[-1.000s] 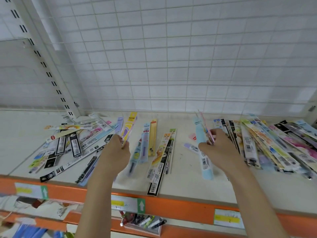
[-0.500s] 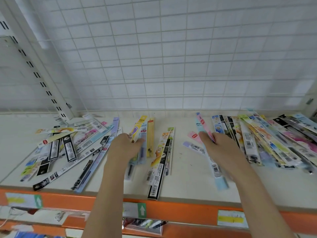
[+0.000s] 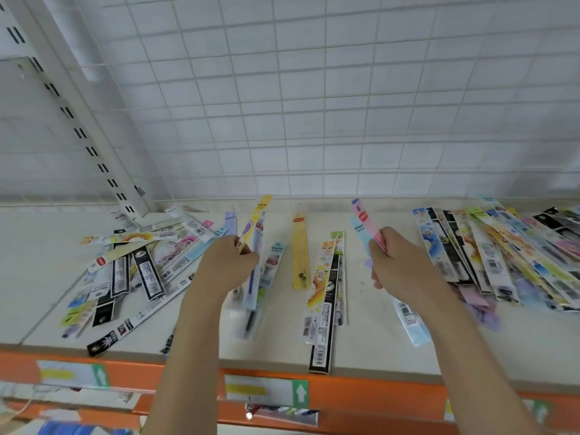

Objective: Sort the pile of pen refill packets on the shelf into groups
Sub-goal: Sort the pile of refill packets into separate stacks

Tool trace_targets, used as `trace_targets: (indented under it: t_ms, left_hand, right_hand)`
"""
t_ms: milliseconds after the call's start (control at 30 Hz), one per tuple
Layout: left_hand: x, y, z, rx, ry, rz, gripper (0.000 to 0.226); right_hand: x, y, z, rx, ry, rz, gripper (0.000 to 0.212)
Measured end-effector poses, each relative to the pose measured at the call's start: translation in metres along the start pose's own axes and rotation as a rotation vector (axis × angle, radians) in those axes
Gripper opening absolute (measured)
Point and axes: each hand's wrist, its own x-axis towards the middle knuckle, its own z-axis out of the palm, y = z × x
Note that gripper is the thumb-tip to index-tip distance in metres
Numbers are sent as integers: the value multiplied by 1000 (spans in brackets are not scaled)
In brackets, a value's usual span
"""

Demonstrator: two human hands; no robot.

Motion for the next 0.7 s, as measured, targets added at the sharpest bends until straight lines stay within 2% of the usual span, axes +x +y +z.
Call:
trace_targets:
  t_ms: [133, 200, 300, 433, 600, 700]
  left_hand:
    - [-4, -1, -17, -46, 43, 27, 22]
    - [-2, -3, -20, -91, -4, -13, 18]
    - [2, -8, -18, 2, -108, -25, 22]
    - [2, -6, -6, 23, -159, -24, 33]
    - [0, -11, 20, 308, -88, 94, 40]
    - [5, -13, 25, 362, -75, 119, 42]
  right_hand:
    - [2, -16, 11, -77, -8, 23, 33]
    - [2, -22, 15, -85, 15, 25, 42]
    - [3, -25, 18, -96, 21, 26, 49]
    - [7, -26, 19, -83, 46, 58, 46]
    - [9, -20, 25, -118, 47, 96, 41]
    - [9, -16, 27, -125, 64, 95, 39]
